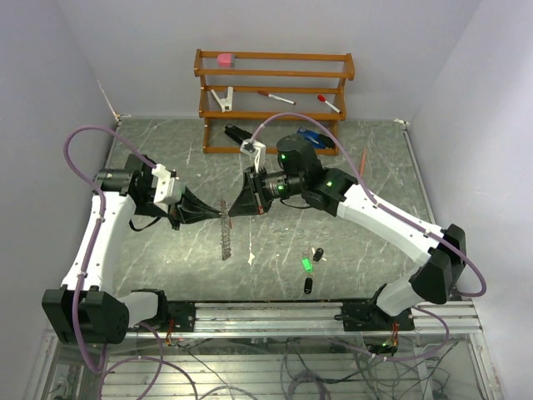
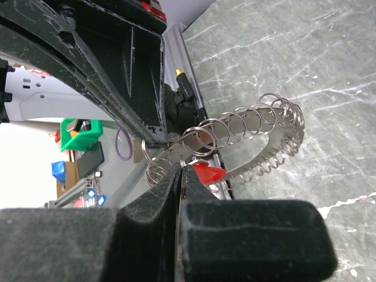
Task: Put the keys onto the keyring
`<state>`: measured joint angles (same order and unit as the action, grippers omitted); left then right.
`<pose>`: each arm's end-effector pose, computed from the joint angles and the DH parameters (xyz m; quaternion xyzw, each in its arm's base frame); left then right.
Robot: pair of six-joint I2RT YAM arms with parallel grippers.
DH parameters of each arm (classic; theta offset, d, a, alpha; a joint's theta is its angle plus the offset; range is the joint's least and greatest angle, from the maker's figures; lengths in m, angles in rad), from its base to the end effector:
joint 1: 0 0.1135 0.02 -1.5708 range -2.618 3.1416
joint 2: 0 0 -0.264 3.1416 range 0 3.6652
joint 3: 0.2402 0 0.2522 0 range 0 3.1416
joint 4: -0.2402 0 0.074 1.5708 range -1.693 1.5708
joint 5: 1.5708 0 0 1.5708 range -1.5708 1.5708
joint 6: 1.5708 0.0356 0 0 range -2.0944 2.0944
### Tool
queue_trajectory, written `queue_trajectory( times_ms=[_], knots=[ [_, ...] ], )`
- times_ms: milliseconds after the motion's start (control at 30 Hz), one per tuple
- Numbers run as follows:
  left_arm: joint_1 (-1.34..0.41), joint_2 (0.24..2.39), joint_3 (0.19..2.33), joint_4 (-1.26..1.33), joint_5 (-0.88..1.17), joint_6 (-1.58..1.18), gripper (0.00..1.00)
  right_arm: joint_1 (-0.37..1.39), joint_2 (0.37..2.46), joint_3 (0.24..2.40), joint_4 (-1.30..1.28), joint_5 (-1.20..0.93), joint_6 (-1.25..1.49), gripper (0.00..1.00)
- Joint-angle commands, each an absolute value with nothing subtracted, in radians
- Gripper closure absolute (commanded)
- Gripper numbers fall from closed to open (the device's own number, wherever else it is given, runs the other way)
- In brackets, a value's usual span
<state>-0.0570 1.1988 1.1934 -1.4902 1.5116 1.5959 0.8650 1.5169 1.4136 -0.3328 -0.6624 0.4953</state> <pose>0.1727 -0.0455 0.3422 0.5524 0.4737 -0.4733 0.4965 0.2092 0.2792 0.3684 -0.3183 0.7518 0.5328 0.2226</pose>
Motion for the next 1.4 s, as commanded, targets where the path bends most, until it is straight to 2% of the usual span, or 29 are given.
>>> queue_trajectory(
  times_ms=[0, 767, 1367],
  knots=[
    [-0.067, 1.177, 1.238, -1.493, 1.587, 1.607, 0.93, 0.864, 1.524, 1.429, -0.307, -0.679, 0.497, 1.00],
    [-0.074, 1.189, 1.235, -1.493, 1.588, 1.632, 0.93, 0.865, 1.520, 1.403, -0.256, -0.778, 0.541, 1.00],
    [-0.074, 1.181, 1.250, -1.492, 1.588, 1.616, 0.93, 0.865, 1.527, 1.370, -0.252, -0.776, 0.546, 1.00]
  ],
)
